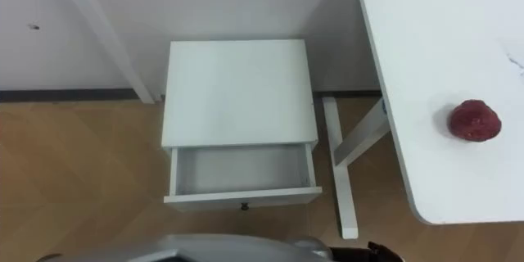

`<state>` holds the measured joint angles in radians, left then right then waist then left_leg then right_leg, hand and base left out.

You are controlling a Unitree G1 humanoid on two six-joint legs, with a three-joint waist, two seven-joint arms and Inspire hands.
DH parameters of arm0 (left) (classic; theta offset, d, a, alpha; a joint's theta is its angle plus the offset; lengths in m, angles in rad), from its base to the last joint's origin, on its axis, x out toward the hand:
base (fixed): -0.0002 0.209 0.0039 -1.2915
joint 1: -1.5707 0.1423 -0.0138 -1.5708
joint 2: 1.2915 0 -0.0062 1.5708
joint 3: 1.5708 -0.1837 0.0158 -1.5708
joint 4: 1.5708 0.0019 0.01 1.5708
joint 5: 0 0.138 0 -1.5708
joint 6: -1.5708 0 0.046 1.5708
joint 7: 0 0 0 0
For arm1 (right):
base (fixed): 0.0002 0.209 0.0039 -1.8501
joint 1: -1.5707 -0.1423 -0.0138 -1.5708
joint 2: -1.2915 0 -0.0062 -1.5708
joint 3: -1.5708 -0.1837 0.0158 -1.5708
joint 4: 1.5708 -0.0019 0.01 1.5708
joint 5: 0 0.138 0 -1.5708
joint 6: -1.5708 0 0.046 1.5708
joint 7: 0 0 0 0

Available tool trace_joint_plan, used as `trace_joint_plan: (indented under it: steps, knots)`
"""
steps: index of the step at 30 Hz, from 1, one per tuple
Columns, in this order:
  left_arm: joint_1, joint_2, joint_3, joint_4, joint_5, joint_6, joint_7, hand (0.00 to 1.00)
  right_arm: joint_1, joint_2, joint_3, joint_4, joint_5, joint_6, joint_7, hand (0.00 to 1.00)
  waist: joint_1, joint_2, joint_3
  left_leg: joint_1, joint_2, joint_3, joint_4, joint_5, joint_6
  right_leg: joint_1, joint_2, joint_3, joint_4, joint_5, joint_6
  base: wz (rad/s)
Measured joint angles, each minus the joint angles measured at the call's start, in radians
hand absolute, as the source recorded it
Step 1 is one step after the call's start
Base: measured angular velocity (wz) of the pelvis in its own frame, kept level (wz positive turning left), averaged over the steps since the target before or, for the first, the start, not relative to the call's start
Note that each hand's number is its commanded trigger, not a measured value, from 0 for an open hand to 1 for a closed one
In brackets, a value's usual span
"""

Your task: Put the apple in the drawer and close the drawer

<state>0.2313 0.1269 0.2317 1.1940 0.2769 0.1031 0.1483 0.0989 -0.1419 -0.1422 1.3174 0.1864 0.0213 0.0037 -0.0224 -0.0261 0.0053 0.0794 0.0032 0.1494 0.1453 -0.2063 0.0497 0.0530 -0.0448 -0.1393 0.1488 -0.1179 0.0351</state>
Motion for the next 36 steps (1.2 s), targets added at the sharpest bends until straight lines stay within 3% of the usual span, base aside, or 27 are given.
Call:
trace_joint_plan:
  steps: [10,14,16,17,20,22,25,31,36]
  knots:
    - [-0.003,0.000,0.001,0.002,0.001,-0.002,-0.001,0.00,0.002,0.000,0.000,0.001,0.016,-0.011,-0.003,0.00,0.004,0.002,-0.0006,0.000,0.000,0.002,0.006,0.000,0.000,0.000,0.000,0.001,0.001,0.000,0.000,0.00]
    - [-0.006,0.000,0.001,0.002,-0.014,-0.006,0.001,0.00,0.000,0.000,-0.012,0.005,0.149,-0.011,-0.030,0.00,0.000,0.009,-0.0026,0.003,0.000,0.003,0.006,-0.001,-0.001,0.003,0.000,0.004,0.002,0.000,0.000,0.00]
    - [-0.005,0.000,0.008,0.003,-0.021,-0.021,0.000,0.00,0.002,0.000,-0.088,0.001,0.305,-0.009,-0.037,0.00,-0.002,0.006,-0.0009,0.014,0.000,0.007,0.006,0.000,-0.001,0.010,0.001,0.006,0.002,0.000,0.000,-0.04]
    - [-0.004,0.000,0.017,0.003,-0.021,-0.022,0.000,0.00,0.001,0.000,-0.119,0.000,0.361,-0.008,-0.037,0.00,-0.004,0.015,0.0007,0.020,0.000,0.007,0.006,0.000,-0.001,0.017,0.001,0.006,0.001,0.000,0.000,0.00]
    - [0.003,0.007,0.060,0.004,-0.021,-0.033,0.000,0.00,0.004,-0.001,-0.259,-0.015,0.665,-0.009,-0.047,0.00,-0.030,0.007,0.0038,0.035,0.001,0.005,0.002,-0.004,-0.001,0.031,0.000,0.002,0.002,-0.007,-0.001,0.03]
    - [0.013,0.011,0.095,0.005,-0.026,-0.045,0.001,0.00,0.004,-0.001,-0.374,-0.049,0.909,-0.013,-0.068,0.00,-0.050,0.007,-0.0003,0.037,0.001,0.009,0.006,-0.008,-0.003,0.034,0.001,0.003,0.003,-0.012,-0.003,-0.05]
    - [0.012,0.021,0.120,0.003,-0.028,-0.054,0.001,0.00,0.027,-0.002,-0.459,-0.121,1.100,-0.029,-0.110,0.00,-0.067,0.002,-0.0043,0.037,0.001,0.016,0.006,-0.008,-0.004,0.031,0.000,0.002,0.006,-0.017,-0.004,-0.02]
    - [0.013,0.042,0.162,-0.004,-0.030,-0.061,0.001,0.00,0.028,-0.005,-0.591,-0.240,1.242,-0.072,-0.221,0.00,-0.083,-0.016,-0.0137,0.029,0.001,0.037,0.007,-0.009,-0.005,-0.005,-0.001,0.024,0.045,-0.036,-0.005,-0.09]
    - [0.035,0.047,0.179,-0.042,-0.030,-0.062,0.001,0.00,0.019,-0.012,-0.648,-0.367,1.266,-0.101,-0.333,0.00,-0.106,-0.031,-0.0125,0.021,0.001,0.040,0.008,-0.009,-0.005,-0.018,-0.002,0.025,0.058,-0.039,-0.005,-0.02]
